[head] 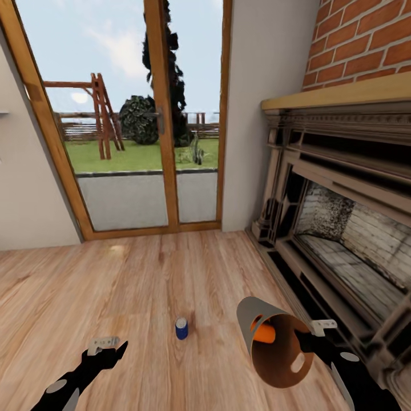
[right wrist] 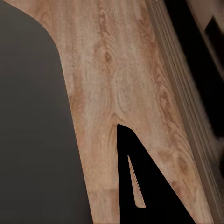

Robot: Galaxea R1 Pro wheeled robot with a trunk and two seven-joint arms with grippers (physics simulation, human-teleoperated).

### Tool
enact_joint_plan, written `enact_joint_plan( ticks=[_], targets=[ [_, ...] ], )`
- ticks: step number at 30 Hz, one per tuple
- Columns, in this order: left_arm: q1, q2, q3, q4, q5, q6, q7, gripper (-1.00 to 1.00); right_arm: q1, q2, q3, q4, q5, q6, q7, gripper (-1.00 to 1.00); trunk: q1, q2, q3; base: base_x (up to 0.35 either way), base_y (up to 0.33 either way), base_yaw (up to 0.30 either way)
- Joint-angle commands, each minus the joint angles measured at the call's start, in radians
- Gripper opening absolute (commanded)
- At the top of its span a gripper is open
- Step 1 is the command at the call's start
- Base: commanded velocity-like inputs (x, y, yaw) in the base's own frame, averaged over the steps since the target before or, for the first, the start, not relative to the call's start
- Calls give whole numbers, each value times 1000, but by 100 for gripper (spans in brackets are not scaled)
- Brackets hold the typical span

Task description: Put the three can of soda from the living room inside the tash can in the kitchen.

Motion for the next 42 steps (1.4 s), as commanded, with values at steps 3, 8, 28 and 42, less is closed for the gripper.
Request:
enact_joint_plan(
  ticks=[3, 8, 28, 42],
  targets=[
    [0, 0, 0, 1, 0, 0, -1, 100, -1, 4, 2, -3, -7, 1, 0, -100, 0, 0, 0, 149, -54, 0],
    [0, 0, 0, 2, -1, 0, -1, 100, -1, 8, 5, -3, -7, 5, 9, -100, 0, 0, 0, 41, -15, -70],
    [0, 0, 0, 3, -1, 0, -2, 100, -1, 10, 4, -3, -7, 3, 17, -100, 0, 0, 0, 2, 0, -236],
    [0, 0, 0, 3, -2, 1, -11, 100, 1, 19, 5, -2, -7, -1, 17, -100, 0, 0, 0, 186, 130, -106]
  ],
)
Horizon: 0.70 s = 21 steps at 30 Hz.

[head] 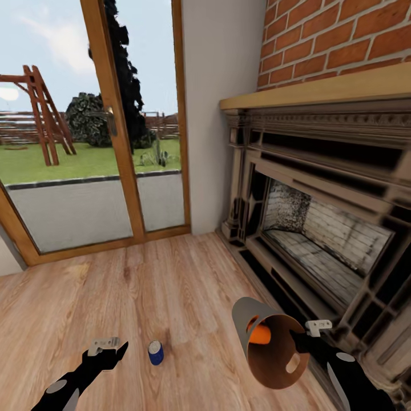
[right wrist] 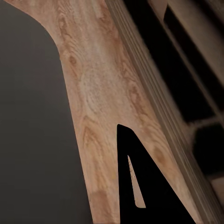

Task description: Put the three can of soda from the living room inside the tash can in the kitchen.

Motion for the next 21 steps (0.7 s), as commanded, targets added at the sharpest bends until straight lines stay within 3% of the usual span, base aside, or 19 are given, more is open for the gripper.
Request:
enact_joint_plan(
  ticks=[1, 10, 15, 21],
  targets=[
    [0, 0, 0, 0, 0, 0, 0, 100, 0, 0, -1, -1, -7, 0, 0, -100, 0, 0, 0, 247, 179, -9],
    [0, 0, -16, 0, 0, 1, 0, 100, 0, 1, 3, 0, -5, -1, 0, -100, 0, 0, -8, 265, 122, -2],
    [-1, 0, -103, 74, 1, 5, 5, 100, 0, 1, 3, 1, -5, -1, 0, -100, 0, 0, -8, 301, 12, -1],
    [-1, 0, -134, 134, 3, 2, 9, 100, 0, 1, 4, 2, -5, -1, 0, -100, 0, 0, -10, 273, 2, -127]
  ],
)
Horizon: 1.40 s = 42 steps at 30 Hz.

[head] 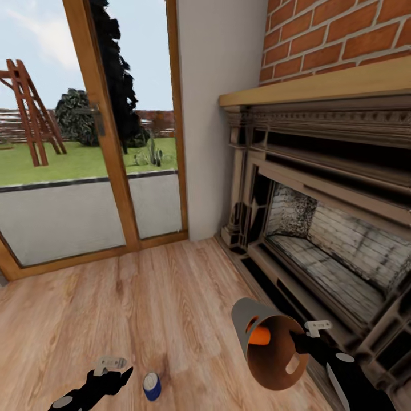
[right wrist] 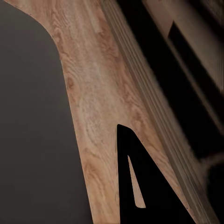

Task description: Put the three can of soda from the living room inside the tash can in the kitchen.

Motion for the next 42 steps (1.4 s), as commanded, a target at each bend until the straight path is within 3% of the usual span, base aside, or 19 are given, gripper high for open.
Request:
enact_joint_plan(
  ticks=[1, 19, 23, 25, 28, 29, 30, 32, 37, 40, 42],
  targets=[
    [0, 0, -1, 2, 0, 0, 0, 100, 0, 0, -1, -2, -7, 0, 0, -100, 0, 0, 0, 267, 0, -213],
    [0, 0, -4, 8, 0, -2, 0, 100, 0, 7, -2, -2, -7, 0, 0, -100, 0, 0, -4, 85, -8, -82],
    [-2, 0, -2, -2, 8, 41, -4, 100, 0, 8, 2, 22, -2, -2, 0, -100, 0, 0, -4, 0, 0, 0],
    [-11, 0, -1, -75, 12, 215, -5, 100, 0, 9, 4, 36, 1, -4, 0, -100, 0, 0, -4, 0, 0, 0],
    [-28, 0, 0, -186, 13, 386, -2, 100, 0, 13, 5, 40, 1, -4, 0, -100, 0, 0, -4, 0, 0, 0],
    [-51, -1, 1, -240, 13, 481, -1, 100, 0, 14, 5, 41, 2, -4, 0, -100, 0, 0, -4, 0, 0, 0],
    [-67, -1, 1, -264, 14, 532, -1, 100, 0, 15, 6, 41, 2, -4, 0, -100, 0, 0, -4, 0, 0, 0],
    [-141, -4, 2, -328, 14, 722, 2, 100, 0, 16, 6, 43, 2, -4, 0, -100, 0, 0, -4, 0, 0, 0],
    [-236, -24, 3, -356, 9, 860, 29, 100, 0, 23, 7, 44, 3, -4, 0, -100, 4, -7, -7, 0, 0, 0],
    [-258, -28, 6, -351, 8, 874, 57, 100, 0, 26, 7, 44, 3, -5, 0, -100, 15, -28, -16, 0, 0, 0],
    [-263, -30, 5, -331, 6, 848, 64, 100, 0, 27, 7, 44, 3, -5, 0, -100, 23, -42, -23, 0, 0, 0]
  ],
)
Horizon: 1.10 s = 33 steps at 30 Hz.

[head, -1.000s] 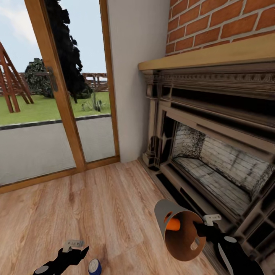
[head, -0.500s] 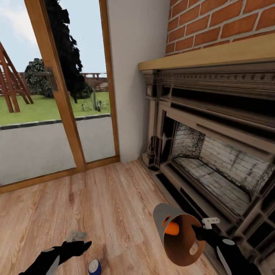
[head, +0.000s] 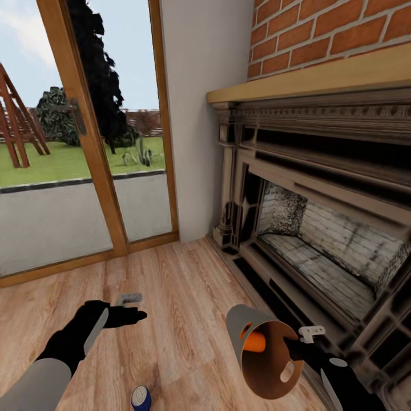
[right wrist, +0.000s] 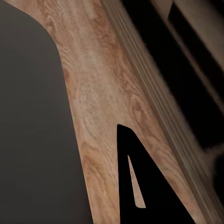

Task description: Put the three can of soda from the living room inside the tash can in the kitchen.

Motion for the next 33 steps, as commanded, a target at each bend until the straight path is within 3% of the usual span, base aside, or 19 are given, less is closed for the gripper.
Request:
enact_joint_plan(
  ticks=[1, 3, 10, 21, 28, 33],
  targets=[
    [-1, 0, -1, 13, -1, -17, 4, 100, -1, 1, 0, -2, -7, 0, 0, -100, 4, -7, -3, 0, 0, 0],
    [-3, -1, -2, 63, -2, -70, 26, 100, -1, 2, 1, -2, -7, 0, -3, -100, 12, -21, -9, 0, 0, 0],
    [-4, -1, 2, 214, 4, -150, 68, 100, -2, 10, 6, -16, -7, 0, -7, -100, 38, -70, -31, 0, 0, 0],
    [-5, 0, 0, 232, -1, -179, 70, 100, -14, 13, 11, -37, -7, 3, -13, -100, 81, -147, -66, 0, 0, 0],
    [-5, 0, -4, 232, -1, -183, 70, 100, -21, 16, 14, -144, -8, 22, -8, -100, 107, -196, -88, 0, 0, 0],
    [-5, 0, -5, 232, -1, -184, 70, 100, -41, 18, 35, -237, -9, 119, -5, -100, 127, -231, -103, 0, 0, 0]
  ],
)
